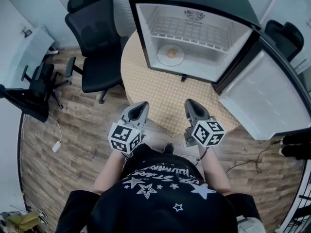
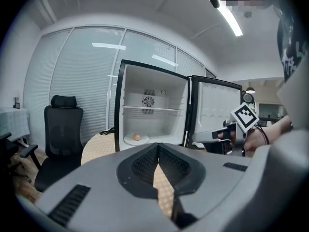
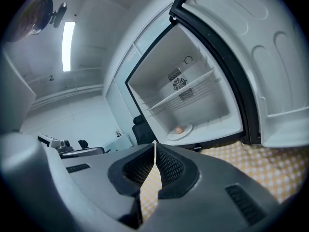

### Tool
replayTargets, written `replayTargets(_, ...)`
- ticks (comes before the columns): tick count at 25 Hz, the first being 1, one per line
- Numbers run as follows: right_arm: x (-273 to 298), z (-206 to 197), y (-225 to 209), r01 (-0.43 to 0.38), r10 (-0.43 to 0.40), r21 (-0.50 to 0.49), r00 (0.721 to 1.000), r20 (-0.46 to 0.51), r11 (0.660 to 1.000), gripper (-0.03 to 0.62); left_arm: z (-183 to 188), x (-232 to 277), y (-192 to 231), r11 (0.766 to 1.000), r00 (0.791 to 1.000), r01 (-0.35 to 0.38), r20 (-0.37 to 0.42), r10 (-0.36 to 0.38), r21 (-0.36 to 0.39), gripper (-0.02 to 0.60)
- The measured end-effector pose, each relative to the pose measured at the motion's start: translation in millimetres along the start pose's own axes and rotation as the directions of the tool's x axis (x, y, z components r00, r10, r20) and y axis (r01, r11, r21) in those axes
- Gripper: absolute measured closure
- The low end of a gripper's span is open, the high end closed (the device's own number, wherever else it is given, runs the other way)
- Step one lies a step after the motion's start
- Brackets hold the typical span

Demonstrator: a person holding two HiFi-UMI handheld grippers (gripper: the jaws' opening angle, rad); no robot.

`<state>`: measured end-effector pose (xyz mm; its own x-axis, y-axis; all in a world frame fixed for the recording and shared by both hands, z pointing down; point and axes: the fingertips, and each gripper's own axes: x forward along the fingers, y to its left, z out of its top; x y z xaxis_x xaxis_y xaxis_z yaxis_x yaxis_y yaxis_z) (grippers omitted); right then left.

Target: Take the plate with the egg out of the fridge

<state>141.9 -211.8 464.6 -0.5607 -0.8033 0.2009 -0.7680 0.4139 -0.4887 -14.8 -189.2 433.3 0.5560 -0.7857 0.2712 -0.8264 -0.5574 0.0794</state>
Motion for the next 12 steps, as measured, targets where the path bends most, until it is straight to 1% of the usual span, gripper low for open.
replayTargets(3, 9.8, -1.7, -11.2, 0.015, -0.014, 0.058, 1.000, -0.009, 0.998, 0.566, 1.4, 1.3, 5.4, 1.000, 1.000, -0.026, -0.009, 0.026, 0.001, 0.576)
replayTargets(7, 18.5, -8.6, -15.7, 0.017, -0.014, 0.130, 1.000, -0.025, 0.991, 0.566, 0.5, 4.6, 16.4, 0.999, 0.999, -0.045, -0.024, 0.046, 0.009, 0.576)
replayTargets(9, 21.1, -11.4, -19.1, 0.033, -0.028, 0.144, 0.999, -0.032, 0.989, 0.566, -1.7, 12.3, 22.3, 0.999, 0.999, -0.043, -0.028, 0.044, 0.009, 0.576)
replayTargets(12, 25.3, -12.0, -25.5, 0.071, -0.068, 0.165, 0.997, -0.029, 0.984, 0.566, -4.3, 27.5, 29.9, 1.000, 0.999, -0.019, -0.034, 0.020, 0.011, 0.576)
